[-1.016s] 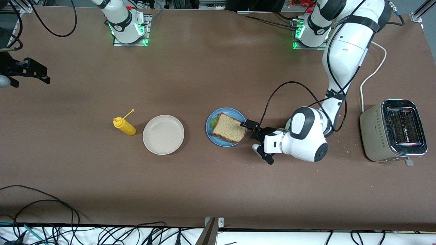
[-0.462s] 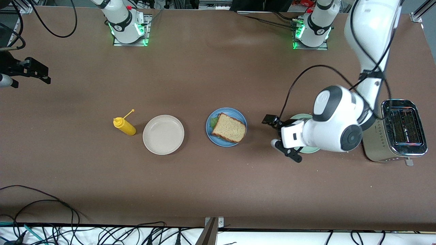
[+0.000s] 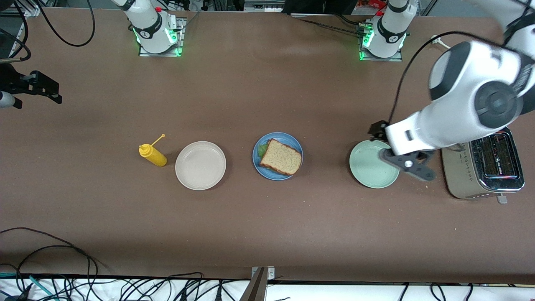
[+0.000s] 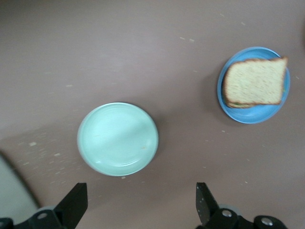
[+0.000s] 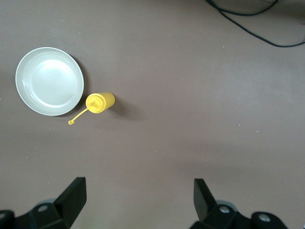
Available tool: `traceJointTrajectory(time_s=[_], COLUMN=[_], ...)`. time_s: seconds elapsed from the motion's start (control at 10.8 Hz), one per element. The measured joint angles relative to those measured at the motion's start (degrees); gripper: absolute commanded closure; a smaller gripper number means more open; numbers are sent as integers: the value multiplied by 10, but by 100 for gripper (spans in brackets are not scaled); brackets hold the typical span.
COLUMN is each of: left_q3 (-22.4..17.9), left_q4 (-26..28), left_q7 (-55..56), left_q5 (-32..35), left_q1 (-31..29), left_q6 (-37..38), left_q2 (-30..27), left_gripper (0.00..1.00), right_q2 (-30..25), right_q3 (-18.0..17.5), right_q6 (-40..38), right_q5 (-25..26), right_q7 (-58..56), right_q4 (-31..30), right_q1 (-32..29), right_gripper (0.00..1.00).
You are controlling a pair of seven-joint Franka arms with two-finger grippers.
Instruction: Make sandwich in blue plate with both arms
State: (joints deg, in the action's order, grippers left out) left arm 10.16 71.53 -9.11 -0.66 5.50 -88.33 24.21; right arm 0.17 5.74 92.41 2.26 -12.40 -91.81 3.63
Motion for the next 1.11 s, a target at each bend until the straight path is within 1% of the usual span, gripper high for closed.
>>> traceJointTrajectory(time_s=[0.18,0.28,0.37,0.55,0.65,0.83,1.11], left_q3=[-30,-34,-34,-34,-32,-30,-25], left_q4=[14,39,74,154,181,213,218], left_q7=[-1,-1,2,58,72,83,87], left_q5=[1,2,5,6,6,6,6], left_q1=[-23,-32,-39,-46,-46,-46,-43], left_q6=[1,0,-4,-7,-11,-18,-18], left_q2=[-39,-71,-110,-191,-214,-232,-229], left_gripper=[0,0,0,0,0,0,0], right_q2=[0,1,1,1,1,1,1], right_q3=[0,0,0,-1,-4,-10,-11], right_q6=[0,-1,-1,-1,-1,-1,-1], right_q5=[0,0,0,0,0,0,0], right_q7=[0,0,0,0,0,0,0], right_q4=[1,1,2,3,3,3,3], right_q1=[0,0,0,1,1,3,2], right_gripper=[0,0,0,0,0,0,0])
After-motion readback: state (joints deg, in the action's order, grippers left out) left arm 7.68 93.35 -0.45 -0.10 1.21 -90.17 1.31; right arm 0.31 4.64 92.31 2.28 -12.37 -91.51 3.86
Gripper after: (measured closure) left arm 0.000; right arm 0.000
